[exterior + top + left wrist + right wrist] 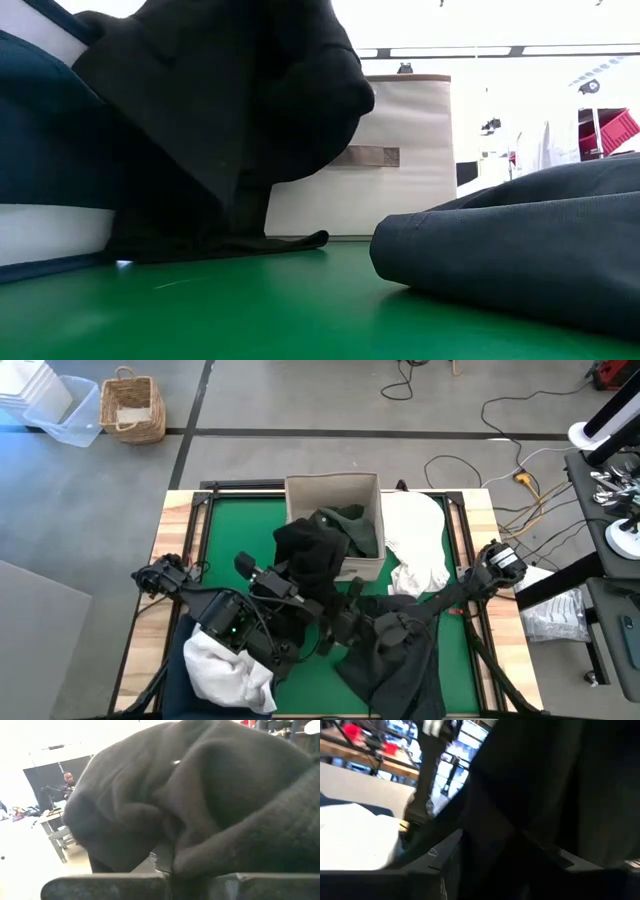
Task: Sort clothes
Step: Put the black shirt into the brown laundry bin
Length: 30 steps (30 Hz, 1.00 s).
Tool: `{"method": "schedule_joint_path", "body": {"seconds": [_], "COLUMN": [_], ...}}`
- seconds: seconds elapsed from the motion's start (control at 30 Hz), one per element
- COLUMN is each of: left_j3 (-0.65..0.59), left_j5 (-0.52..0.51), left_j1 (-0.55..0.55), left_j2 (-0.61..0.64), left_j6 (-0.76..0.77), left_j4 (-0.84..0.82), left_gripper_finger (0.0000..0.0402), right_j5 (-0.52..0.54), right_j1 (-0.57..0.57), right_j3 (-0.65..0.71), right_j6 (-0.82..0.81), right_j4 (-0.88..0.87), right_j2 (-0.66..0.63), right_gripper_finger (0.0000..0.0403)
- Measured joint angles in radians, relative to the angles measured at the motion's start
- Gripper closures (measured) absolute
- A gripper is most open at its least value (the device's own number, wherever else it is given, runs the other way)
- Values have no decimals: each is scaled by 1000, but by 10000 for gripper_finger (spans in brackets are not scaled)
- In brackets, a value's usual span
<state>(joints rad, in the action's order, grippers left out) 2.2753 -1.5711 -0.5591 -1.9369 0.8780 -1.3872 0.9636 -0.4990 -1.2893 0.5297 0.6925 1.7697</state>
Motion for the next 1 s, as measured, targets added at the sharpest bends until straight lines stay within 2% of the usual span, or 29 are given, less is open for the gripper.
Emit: {"method": "schedule_joint_path", "body": {"seconds": [0.1,0.4,0.57,0.77,1.0], "left_j3": [0,0,0,0,0], "left_j5": [15,37,89,229,245], "left_j1": [-11,-79,-104,-108,-139], "left_j2": [0,0,1,2,2], "left_j6": [-2,-4,-4,-4,-4], "left_j4": [0,-29,-59,-69,-51], "left_gripper_finger": [401,401,401,401,401], "right_j5": [15,179,225,192,148], "right_j1": [17,-4,-26,-40,-44], "right_j3": [0,2,3,3,3], "right_j6": [-2,124,162,151,116], "right_j4": [-5,-6,-6,-7,-8], "right_j2": [5,5,1,-38,-64], "right_gripper_finger": [242,288,290,243,149]}}
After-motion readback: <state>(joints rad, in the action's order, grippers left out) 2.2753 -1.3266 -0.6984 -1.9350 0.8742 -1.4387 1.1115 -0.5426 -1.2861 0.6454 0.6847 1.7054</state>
